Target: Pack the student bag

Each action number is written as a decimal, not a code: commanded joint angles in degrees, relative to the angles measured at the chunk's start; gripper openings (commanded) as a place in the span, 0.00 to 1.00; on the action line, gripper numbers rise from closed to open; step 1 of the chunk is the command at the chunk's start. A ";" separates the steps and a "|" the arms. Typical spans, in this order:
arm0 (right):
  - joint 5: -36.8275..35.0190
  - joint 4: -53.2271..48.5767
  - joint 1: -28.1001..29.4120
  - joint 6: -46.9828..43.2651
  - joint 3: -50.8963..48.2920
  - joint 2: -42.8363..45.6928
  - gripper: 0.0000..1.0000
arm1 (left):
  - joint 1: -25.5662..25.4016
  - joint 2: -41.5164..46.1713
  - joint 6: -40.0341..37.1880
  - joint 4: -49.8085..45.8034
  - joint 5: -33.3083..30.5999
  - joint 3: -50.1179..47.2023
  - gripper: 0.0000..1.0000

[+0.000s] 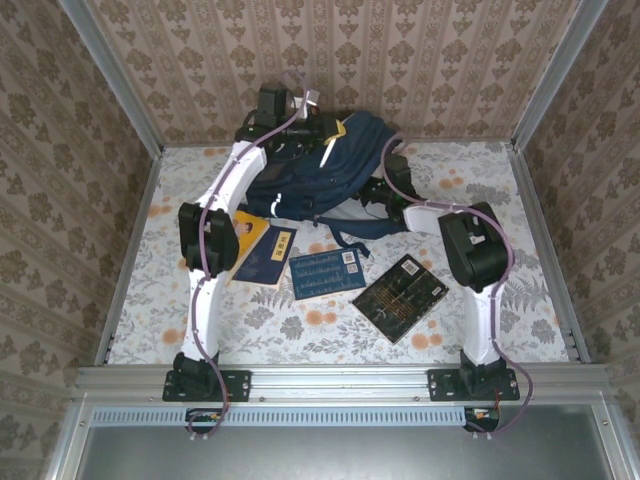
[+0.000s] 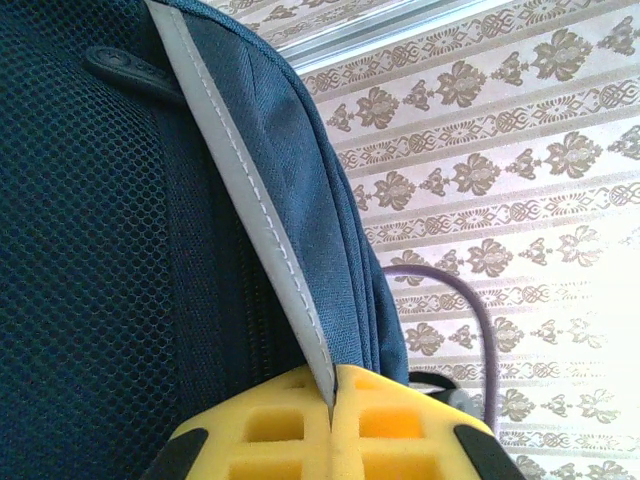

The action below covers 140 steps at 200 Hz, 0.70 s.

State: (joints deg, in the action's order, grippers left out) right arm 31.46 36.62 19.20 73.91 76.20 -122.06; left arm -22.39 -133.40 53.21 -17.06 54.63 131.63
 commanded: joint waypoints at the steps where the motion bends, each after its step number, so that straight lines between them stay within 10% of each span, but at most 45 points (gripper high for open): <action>1: -2.84 -6.14 3.24 -1.67 7.53 -5.07 0.01 | 0.83 6.37 3.59 10.97 4.73 -0.12 0.00; 28: -5.26 -16.17 6.05 -7.30 13.13 -7.70 0.54 | 1.68 5.89 5.16 13.47 5.14 -1.64 0.00; 46: -8.12 -17.71 5.21 -10.54 9.68 -4.08 0.72 | 2.34 5.55 6.63 15.33 5.24 -2.38 0.00; 140: -11.36 -30.54 0.72 -21.34 -3.67 12.77 0.85 | 3.61 5.61 7.26 17.66 5.14 -5.58 0.00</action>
State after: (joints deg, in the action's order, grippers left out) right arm 22.22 10.04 21.12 56.01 76.62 -114.28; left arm -19.40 -133.40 60.71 -6.00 58.13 126.54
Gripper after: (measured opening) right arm 0.851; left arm 0.045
